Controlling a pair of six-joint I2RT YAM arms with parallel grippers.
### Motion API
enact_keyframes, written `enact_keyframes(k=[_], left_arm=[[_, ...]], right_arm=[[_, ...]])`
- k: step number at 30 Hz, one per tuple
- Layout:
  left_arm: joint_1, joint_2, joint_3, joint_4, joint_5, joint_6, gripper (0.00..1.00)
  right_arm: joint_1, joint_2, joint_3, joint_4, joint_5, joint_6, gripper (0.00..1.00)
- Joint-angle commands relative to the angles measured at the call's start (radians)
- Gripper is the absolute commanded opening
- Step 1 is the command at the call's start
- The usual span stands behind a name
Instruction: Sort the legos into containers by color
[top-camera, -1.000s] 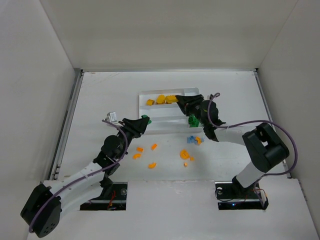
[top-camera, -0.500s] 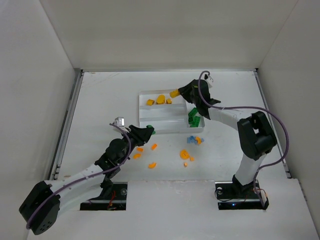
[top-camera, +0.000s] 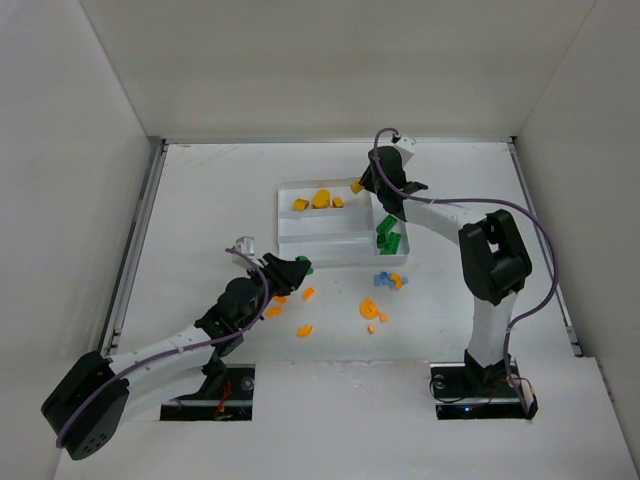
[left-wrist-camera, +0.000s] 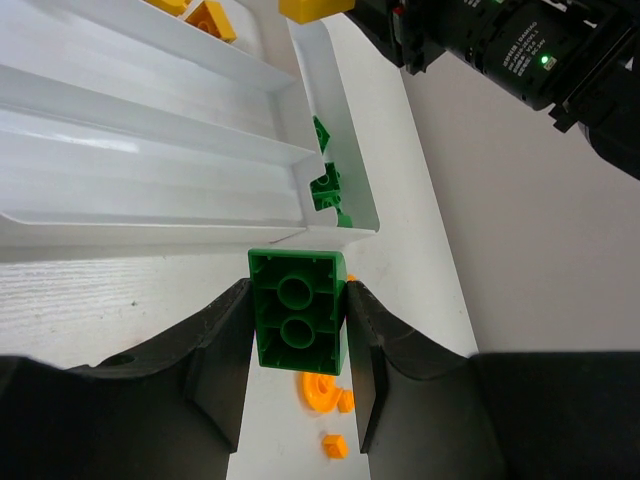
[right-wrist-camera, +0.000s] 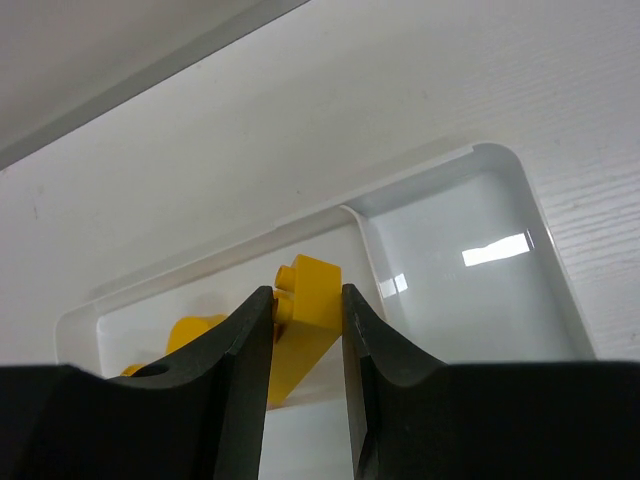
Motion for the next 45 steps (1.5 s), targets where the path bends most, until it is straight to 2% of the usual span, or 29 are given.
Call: enact_keyframes(k=[1,10,14,18,22,26,29,31,33,37,39,43,45], left_arm=[[-0.013,0.006,-0.001,0.075,-0.001,0.011,0.30],[-0.016,0.045,0.034,0.086,-0.001,0.020,0.30],[-0.020,0.074,0.057,0.086,-0.006,0.030,0.30],[-0.033,0.101,0.086,0.086,-0.006,0.040,0.30],[-0.051,0.138,0.125,0.086,-0.020,0.050,0.30],[-0.065,0.187,0.181,0.088,-0.030,0.081,0.30],[-0.069,0.259,0.264,0.075,-0.018,0.115,0.30],[-0.079,0.326,0.324,0.074,-0.011,0.144,0.30],[-0.089,0.408,0.397,0.068,-0.003,0.168,0.31],[-0.108,0.570,0.568,0.028,0.037,0.213,0.31],[-0.105,0.649,0.640,0.025,0.039,0.230,0.31],[-0.088,0.816,0.802,-0.007,0.055,0.251,0.31],[-0.082,0.900,0.893,-0.035,0.065,0.259,0.31]], right_arm=[[0.029,0.025,0.070,-0.019,0.040,-0.085,0.23],[0.065,0.049,0.083,-0.021,0.024,-0.093,0.26],[0.069,0.032,0.077,-0.021,0.018,-0.093,0.41],[0.069,0.005,0.064,-0.018,0.014,-0.093,0.46],[0.068,-0.056,0.026,-0.004,-0.005,-0.093,0.53],[0.069,-0.188,-0.076,0.028,-0.003,-0.082,0.53],[0.056,-0.355,-0.266,0.118,0.001,-0.053,0.43],[0.025,-0.453,-0.386,0.146,0.001,-0.016,0.26],[0.001,-0.549,-0.500,0.157,0.003,0.025,0.16],[-0.039,-0.711,-0.688,0.158,0.003,0.100,0.14],[-0.047,-0.780,-0.751,0.158,0.004,0.110,0.17],[-0.070,-0.877,-0.836,0.160,0.021,0.114,0.37],[-0.088,-0.899,-0.867,0.166,0.017,0.123,0.43]])
